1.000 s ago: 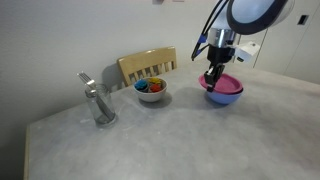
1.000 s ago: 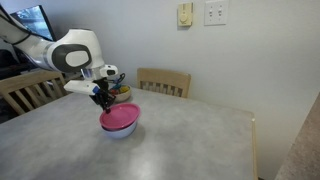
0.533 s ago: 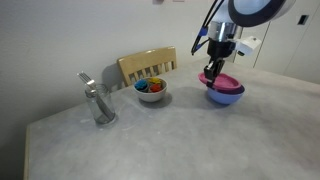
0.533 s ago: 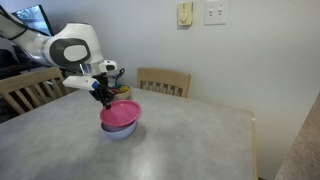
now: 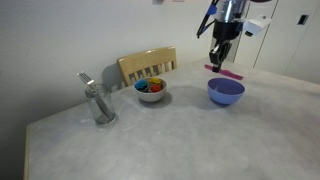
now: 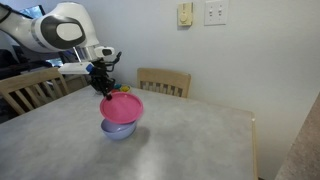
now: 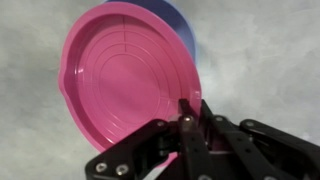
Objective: Remove the pink plate from the top of the blue bowl
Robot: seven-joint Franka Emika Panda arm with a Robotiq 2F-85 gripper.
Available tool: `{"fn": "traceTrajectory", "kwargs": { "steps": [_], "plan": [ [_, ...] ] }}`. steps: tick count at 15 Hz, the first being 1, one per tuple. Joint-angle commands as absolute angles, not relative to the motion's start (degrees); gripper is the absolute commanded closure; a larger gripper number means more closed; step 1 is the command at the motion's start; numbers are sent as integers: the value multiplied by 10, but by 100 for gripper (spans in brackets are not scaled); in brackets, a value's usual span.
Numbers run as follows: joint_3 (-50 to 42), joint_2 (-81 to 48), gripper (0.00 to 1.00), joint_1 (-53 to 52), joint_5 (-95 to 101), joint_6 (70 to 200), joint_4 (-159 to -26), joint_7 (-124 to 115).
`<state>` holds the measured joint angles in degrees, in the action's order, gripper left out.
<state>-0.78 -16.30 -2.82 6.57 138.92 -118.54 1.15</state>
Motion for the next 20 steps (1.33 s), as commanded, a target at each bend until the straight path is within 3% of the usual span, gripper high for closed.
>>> {"fn": "traceTrajectory", "kwargs": {
  "steps": [1,9,20],
  "plan": [
    [-27,-142,97,-26,110,1364,-1196,-22],
    [-76,-138,97,18,145,1371,-1212,-11],
    [-73,-204,97,148,42,1509,-1194,218]
  ]
}}
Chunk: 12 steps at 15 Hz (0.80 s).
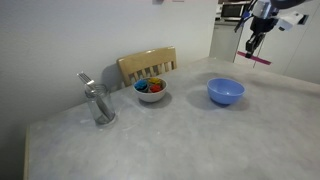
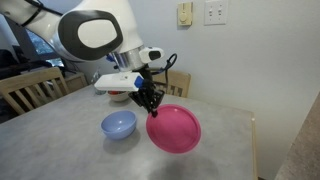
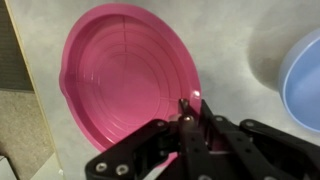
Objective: Remove the pink plate from the top of the blue bowl
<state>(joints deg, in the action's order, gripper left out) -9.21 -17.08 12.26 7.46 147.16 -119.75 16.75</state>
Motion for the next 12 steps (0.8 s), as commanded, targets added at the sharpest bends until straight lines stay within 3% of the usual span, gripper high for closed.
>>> {"fn": "traceTrajectory", "kwargs": {
  "steps": [1,11,12],
  "plan": [
    [-65,-216,97,154,28,1518,-1193,236],
    [-38,-311,97,156,49,1532,-1172,253],
    [-34,-311,68,159,46,1531,-1173,255]
  ]
}}
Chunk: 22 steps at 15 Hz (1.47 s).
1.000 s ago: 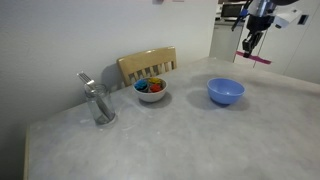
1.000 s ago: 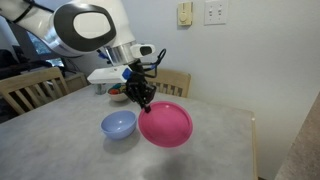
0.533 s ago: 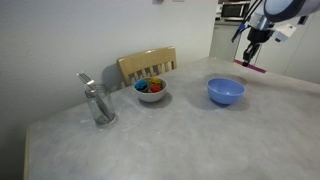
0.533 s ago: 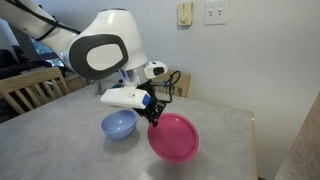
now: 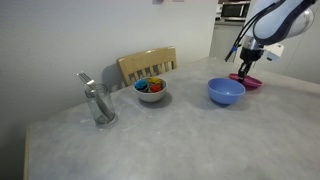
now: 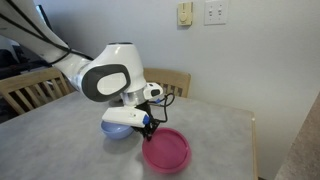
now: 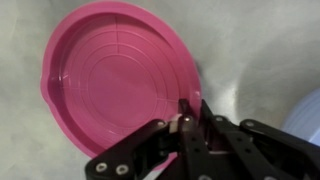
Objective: Remove the pink plate from the top of the blue bowl
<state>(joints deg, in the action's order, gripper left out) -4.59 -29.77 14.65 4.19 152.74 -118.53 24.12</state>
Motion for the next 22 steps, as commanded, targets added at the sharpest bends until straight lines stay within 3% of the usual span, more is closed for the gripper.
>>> {"fn": "traceTrajectory", "kwargs": {
  "steps": [1,10,14,22],
  "plan": [
    [-31,-314,63,161,43,1533,-1171,255],
    [48,-233,2,222,-32,1514,-1210,338],
    [94,-174,0,264,-159,1390,-1207,490],
    [-9,-77,0,189,-180,1203,-1198,491]
  ]
}}
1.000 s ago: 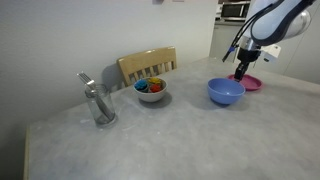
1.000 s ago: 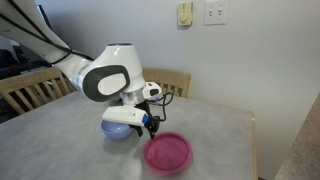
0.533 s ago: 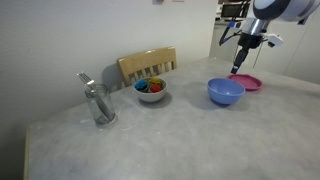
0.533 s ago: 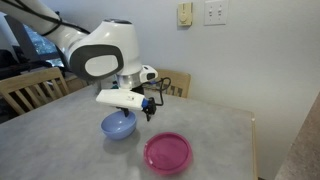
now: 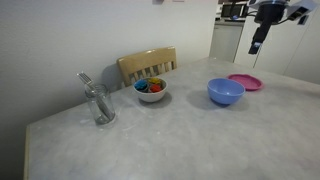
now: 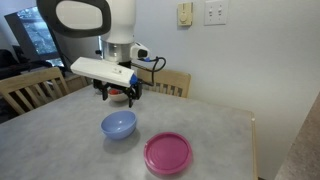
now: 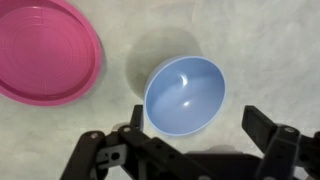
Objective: Remove the pink plate from the top of the blue bowl
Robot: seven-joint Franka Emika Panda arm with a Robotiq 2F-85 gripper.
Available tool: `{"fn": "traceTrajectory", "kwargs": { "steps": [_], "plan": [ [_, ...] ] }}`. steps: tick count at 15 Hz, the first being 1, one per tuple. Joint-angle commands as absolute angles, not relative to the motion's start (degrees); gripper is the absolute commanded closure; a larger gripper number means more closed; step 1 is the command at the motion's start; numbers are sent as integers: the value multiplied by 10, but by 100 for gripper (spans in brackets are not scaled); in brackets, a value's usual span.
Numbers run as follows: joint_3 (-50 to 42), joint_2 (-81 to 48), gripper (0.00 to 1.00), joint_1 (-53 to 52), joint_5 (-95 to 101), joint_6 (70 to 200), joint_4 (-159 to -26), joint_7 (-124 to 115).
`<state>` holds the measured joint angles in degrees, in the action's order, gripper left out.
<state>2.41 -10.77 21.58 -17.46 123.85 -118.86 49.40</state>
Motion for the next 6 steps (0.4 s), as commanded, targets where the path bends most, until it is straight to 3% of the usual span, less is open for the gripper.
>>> {"fn": "traceTrajectory", "kwargs": {
  "steps": [1,6],
  "plan": [
    [-17,-71,0,181,-180,1190,-1196,482],
    [-33,-78,0,163,-178,1194,-1187,483]
  ]
}}
